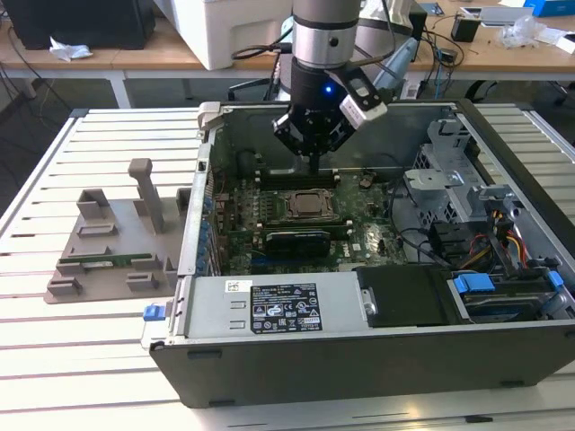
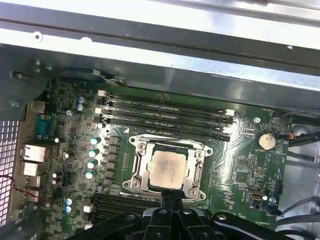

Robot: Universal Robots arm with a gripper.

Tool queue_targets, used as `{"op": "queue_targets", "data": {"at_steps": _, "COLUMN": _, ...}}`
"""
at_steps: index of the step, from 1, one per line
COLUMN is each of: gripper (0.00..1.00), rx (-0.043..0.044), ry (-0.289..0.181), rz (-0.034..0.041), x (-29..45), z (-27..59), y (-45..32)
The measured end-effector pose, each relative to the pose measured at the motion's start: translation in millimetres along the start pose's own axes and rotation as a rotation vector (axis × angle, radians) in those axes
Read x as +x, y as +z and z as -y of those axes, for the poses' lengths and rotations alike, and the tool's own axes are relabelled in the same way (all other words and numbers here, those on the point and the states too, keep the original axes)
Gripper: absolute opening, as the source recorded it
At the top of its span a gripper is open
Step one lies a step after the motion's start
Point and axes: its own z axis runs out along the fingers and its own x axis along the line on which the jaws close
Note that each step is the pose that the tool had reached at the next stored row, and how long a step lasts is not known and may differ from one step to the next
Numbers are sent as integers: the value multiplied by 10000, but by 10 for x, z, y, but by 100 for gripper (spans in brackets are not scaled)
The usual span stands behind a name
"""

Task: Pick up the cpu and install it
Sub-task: 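Install the second cpu locking lever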

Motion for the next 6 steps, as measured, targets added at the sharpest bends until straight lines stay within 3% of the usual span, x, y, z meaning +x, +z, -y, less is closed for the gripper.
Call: {"op": "queue_targets", "data": {"at_steps": 6, "gripper": 11, "rx": 0, "ry": 0, "rz": 1, "x": 0, "z": 0, "y": -7}}
